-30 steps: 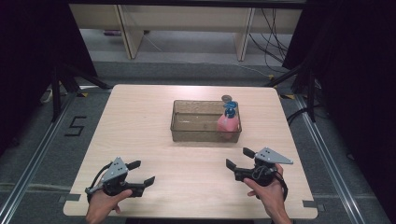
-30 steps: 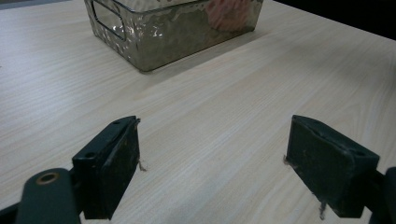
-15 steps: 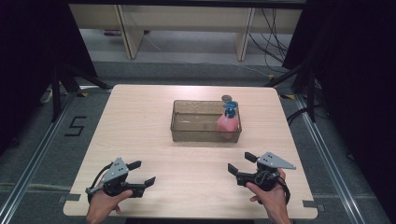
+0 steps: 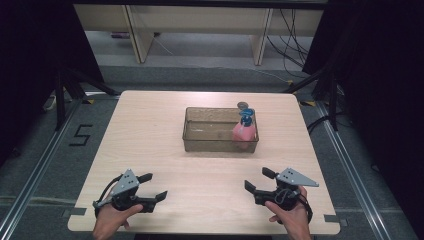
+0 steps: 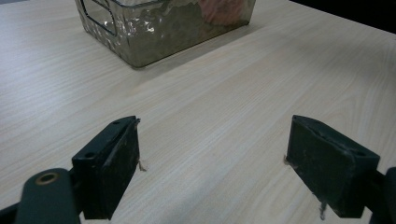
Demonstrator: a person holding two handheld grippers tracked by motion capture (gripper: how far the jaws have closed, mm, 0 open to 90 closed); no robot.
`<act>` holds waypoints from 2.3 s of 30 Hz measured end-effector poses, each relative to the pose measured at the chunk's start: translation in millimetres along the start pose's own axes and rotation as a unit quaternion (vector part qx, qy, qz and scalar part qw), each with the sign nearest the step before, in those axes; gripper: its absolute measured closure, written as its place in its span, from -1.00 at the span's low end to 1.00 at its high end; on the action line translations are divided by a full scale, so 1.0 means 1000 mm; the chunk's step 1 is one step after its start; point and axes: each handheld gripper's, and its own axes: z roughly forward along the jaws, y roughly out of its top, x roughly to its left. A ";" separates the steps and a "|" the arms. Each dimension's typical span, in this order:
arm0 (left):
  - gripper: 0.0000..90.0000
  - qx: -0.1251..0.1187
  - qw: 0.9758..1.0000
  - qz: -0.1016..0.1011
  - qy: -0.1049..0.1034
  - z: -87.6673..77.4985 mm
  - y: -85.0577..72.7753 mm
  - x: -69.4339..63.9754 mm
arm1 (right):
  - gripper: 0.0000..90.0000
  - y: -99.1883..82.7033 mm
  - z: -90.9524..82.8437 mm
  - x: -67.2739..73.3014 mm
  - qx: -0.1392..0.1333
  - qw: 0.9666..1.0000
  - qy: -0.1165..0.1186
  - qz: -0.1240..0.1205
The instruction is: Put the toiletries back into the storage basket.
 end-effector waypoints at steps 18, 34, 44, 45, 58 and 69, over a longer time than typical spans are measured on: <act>-0.63 0.001 1.000 0.003 -0.001 0.000 0.000 0.000 | -0.65 -0.009 -0.011 0.004 -0.004 1.000 0.003 -0.001; -0.63 0.001 1.000 0.006 -0.003 0.001 0.000 -0.001 | -0.65 -0.019 -0.022 0.008 0.004 1.000 0.008 0.009; -0.63 0.002 1.000 0.008 -0.004 0.001 0.000 -0.001 | -0.65 -0.028 -0.032 0.011 0.018 1.000 0.005 0.008; -0.63 0.000 1.000 0.011 -0.006 0.001 0.000 -0.001 | -0.65 -0.030 -0.032 0.012 0.014 1.000 0.010 0.007; -0.63 0.000 1.000 0.008 -0.005 0.001 0.000 -0.001 | -0.65 -0.034 -0.034 0.015 0.045 0.999 0.010 -0.002; -0.63 -0.002 1.000 0.008 -0.005 0.001 0.000 -0.001 | -0.65 -0.034 -0.032 0.014 0.040 0.999 0.014 -0.019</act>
